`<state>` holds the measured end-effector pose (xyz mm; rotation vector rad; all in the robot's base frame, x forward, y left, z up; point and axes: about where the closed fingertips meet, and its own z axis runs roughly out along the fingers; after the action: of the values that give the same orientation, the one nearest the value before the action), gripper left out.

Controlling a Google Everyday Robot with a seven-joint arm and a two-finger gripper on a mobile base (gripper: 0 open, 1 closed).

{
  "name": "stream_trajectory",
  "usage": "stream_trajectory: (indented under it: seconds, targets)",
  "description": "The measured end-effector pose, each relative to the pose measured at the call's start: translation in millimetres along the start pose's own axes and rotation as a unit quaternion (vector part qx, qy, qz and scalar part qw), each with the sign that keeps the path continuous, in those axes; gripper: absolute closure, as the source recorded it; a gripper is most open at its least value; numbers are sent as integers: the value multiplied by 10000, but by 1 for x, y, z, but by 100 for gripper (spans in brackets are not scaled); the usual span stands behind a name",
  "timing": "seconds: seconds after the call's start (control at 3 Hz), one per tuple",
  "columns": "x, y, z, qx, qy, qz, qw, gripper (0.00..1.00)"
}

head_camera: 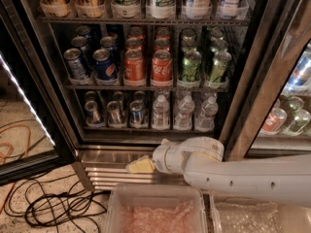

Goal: Pick redbull can from bottom shelf of fridge

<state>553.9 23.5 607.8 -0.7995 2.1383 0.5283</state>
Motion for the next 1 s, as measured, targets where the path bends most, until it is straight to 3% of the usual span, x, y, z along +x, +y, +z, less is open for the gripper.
stream_trajectory:
  seconds: [0.33,0.67,1.0]
  targets:
    - [-18,-19,-7,200,-252,243,9992,0]
    - [-35,-11,3,391,-267,698,9964,0]
    - [-35,-11,3,391,-267,698,9964,0]
